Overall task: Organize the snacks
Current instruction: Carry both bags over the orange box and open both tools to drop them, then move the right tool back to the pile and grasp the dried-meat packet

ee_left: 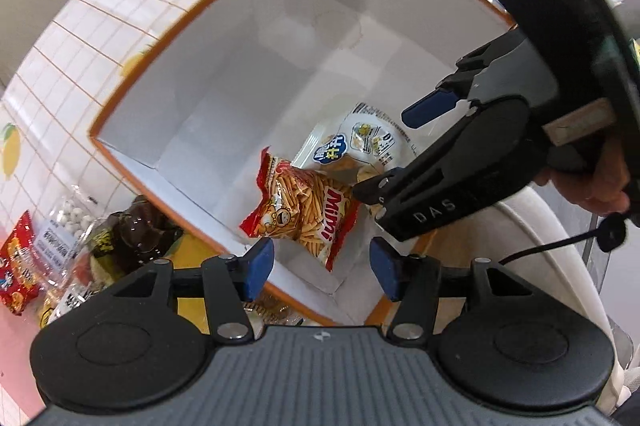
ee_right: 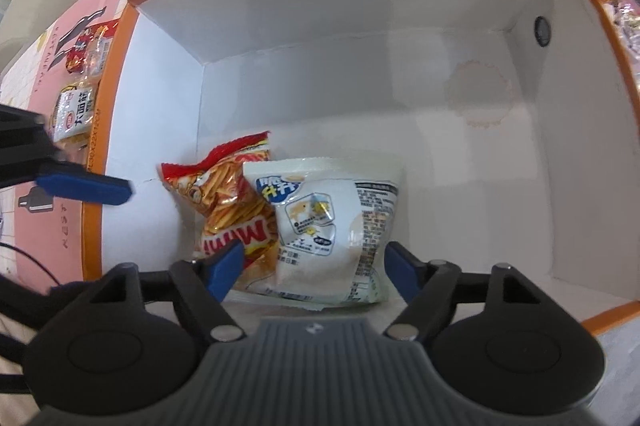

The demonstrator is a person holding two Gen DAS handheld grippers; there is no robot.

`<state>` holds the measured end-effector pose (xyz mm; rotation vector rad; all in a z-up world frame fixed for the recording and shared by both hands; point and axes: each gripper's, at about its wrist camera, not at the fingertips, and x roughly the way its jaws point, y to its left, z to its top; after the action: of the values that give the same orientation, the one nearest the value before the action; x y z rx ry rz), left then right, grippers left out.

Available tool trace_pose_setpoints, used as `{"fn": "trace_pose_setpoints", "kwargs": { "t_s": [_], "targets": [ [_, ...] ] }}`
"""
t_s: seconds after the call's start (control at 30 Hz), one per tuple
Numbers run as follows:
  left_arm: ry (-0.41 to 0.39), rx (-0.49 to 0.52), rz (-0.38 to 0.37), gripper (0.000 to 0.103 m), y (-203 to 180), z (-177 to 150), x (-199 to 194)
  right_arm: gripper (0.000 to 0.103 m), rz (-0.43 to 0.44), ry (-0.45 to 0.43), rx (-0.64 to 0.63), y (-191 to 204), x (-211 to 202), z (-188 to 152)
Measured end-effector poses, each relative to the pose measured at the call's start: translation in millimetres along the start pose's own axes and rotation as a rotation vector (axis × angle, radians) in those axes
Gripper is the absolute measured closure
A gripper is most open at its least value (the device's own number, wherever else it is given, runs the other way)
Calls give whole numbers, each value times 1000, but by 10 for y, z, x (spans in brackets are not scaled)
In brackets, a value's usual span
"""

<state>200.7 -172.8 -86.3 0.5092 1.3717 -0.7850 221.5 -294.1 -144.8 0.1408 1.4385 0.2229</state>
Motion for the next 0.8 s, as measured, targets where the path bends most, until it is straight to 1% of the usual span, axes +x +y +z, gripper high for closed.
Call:
{"fn": "trace_pose_setpoints", "kwargs": {
  "t_s": [0.23, 0.37, 0.47, 0.6, 0.7, 0.8],
  "targets": [
    [-76, -49, -2, 38, -51, -219, -329, 23, -34, -54, 1, 147, -216, -93],
    [-131, -65, 35, 38, -123, -376, -521, 22, -46, -105, -17, 266, -401, -173],
    [-186, -92, 48, 38, -131, -530, -699, 21, -54, -157, -20, 368, -579, -244],
    [-279, -163, 61, 38, -85, -784, -930, 21, -55, -256, -18, 521, -842, -395],
    [-349, -230, 93, 37, -30, -998, -1054, 21, -40, -369, -19, 677, -1011, -567],
    [-408, -312, 130, 37, 46, -1236, -1112, 21, -29, -464, -28, 886, -1111, -740]
  ]
}}
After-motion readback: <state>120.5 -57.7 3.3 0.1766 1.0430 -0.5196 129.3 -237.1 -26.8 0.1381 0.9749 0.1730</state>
